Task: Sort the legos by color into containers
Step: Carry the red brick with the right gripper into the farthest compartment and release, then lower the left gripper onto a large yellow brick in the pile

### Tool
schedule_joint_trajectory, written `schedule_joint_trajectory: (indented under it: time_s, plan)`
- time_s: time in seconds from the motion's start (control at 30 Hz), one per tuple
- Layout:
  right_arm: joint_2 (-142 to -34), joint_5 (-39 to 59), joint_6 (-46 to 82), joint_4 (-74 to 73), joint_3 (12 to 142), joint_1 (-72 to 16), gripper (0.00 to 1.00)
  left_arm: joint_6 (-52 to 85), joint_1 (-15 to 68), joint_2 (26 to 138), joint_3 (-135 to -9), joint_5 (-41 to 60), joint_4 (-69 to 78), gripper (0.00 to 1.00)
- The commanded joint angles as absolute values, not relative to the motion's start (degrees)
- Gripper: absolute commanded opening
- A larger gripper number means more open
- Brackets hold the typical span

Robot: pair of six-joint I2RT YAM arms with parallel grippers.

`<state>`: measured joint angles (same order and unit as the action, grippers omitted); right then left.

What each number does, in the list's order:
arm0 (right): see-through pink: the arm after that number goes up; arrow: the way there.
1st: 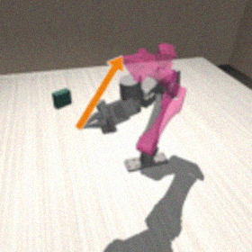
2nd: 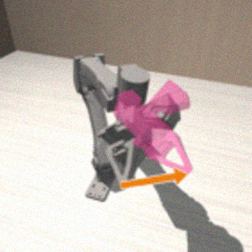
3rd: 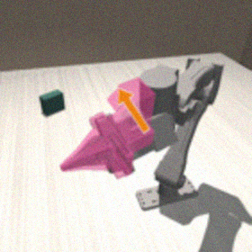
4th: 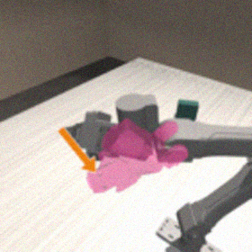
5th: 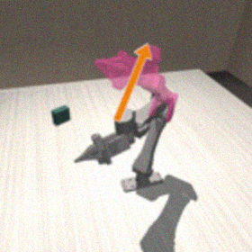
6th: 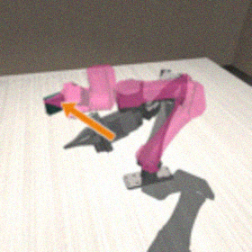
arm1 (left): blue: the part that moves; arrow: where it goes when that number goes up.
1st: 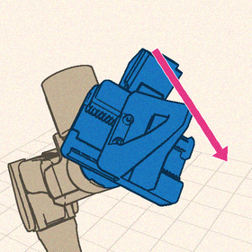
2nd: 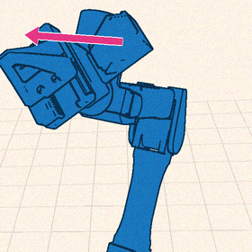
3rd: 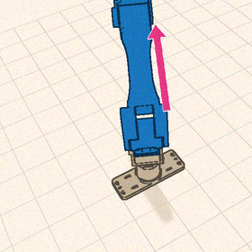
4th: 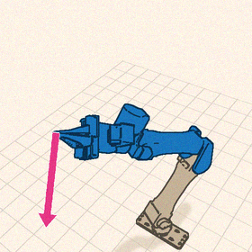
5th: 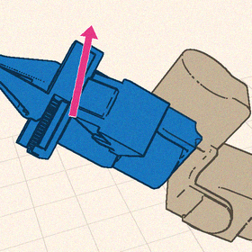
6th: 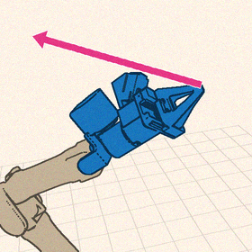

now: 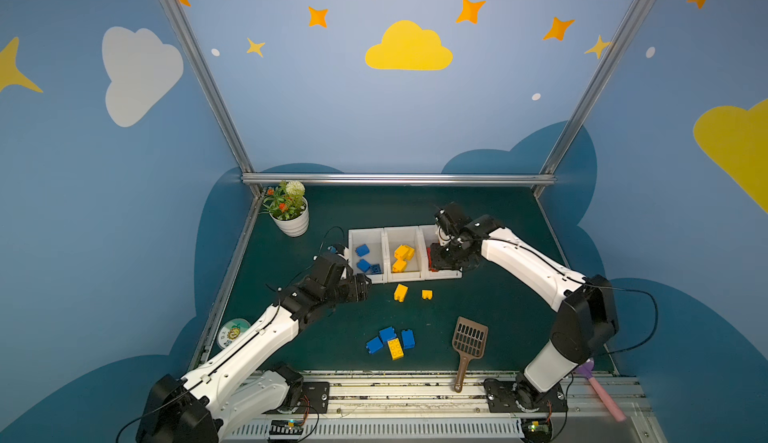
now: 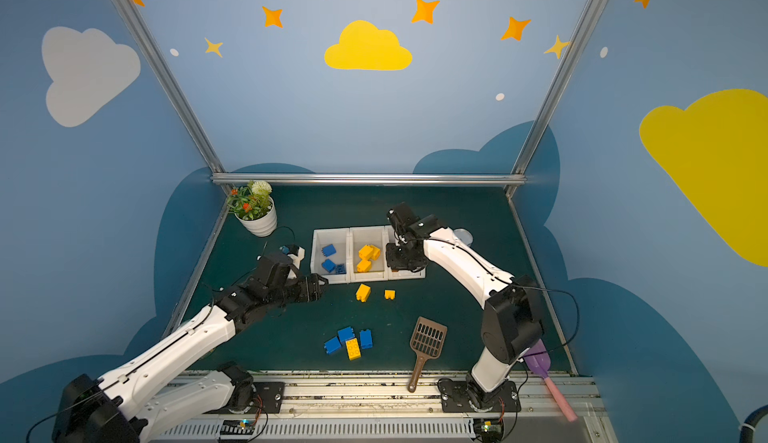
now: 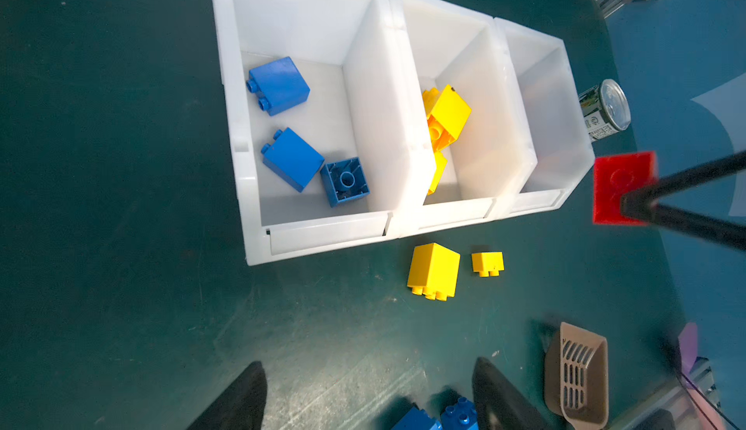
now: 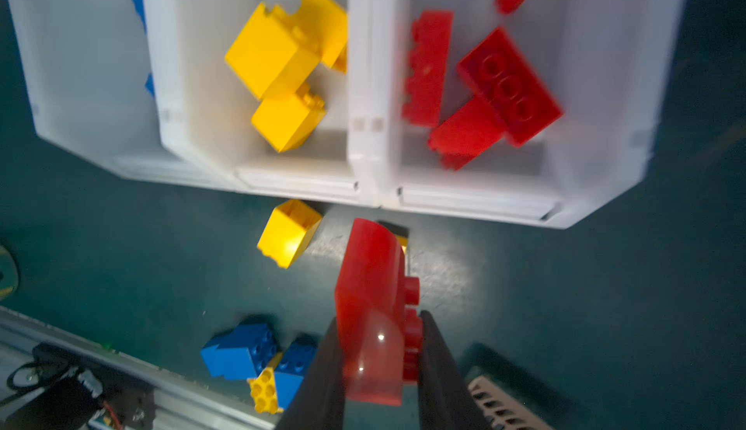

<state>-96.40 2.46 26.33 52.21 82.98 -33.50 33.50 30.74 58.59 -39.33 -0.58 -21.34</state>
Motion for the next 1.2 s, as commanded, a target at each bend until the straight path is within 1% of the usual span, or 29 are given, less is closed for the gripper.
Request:
schedule_joint_trajectory:
  time_s: [0.0,0.23,0.3,0.33,0.4,0.43,0.5,0.57,0.77,0.97,1.17]
  plan:
    - [-100.4,1.8,22.3,55.3,85.7,-30.6,0.19,33.7,30.5,58.1,-38.5,0.8,-21.1,0.80]
    - [-109.8,3.6,20.5,56.1,93.8,-27.1,0.19,34.5,30.7,58.2,-37.5,2.5,-20.4,0.80]
    - [-111.5,3.6,20.3,56.7,95.4,-27.0,0.21,34.6,30.8,58.0,-37.5,2.4,-20.6,0.80]
    - [-111.9,3.8,20.2,56.9,95.9,-27.0,0.25,34.6,30.9,57.9,-37.4,2.4,-20.7,0.80]
    - [-112.2,3.9,20.5,57.0,96.3,-27.0,0.40,34.5,30.8,57.7,-37.3,2.2,-20.7,0.80]
    - [-112.1,3.8,20.7,57.0,96.2,-27.0,0.46,34.6,30.8,57.7,-37.2,2.2,-20.7,0.80]
    - [-111.4,3.7,20.8,56.9,95.9,-27.1,0.54,34.5,30.9,58.0,-37.0,2.3,-20.4,0.80]
    - [-110.7,3.3,20.8,57.1,95.7,-27.0,0.58,34.4,31.0,58.6,-36.9,2.6,-20.0,0.80]
    - [-107.0,3.6,21.4,57.2,93.8,-27.0,0.59,33.2,31.8,61.1,-38.0,3.7,-19.2,0.81]
    - [-99.6,4.3,22.8,55.9,88.0,-27.1,0.59,31.3,34.6,65.0,-40.4,3.5,-18.9,0.81]
    - [-91.2,4.9,23.9,55.8,80.4,-27.1,0.59,28.6,38.2,72.2,-44.9,3.3,-19.6,0.81]
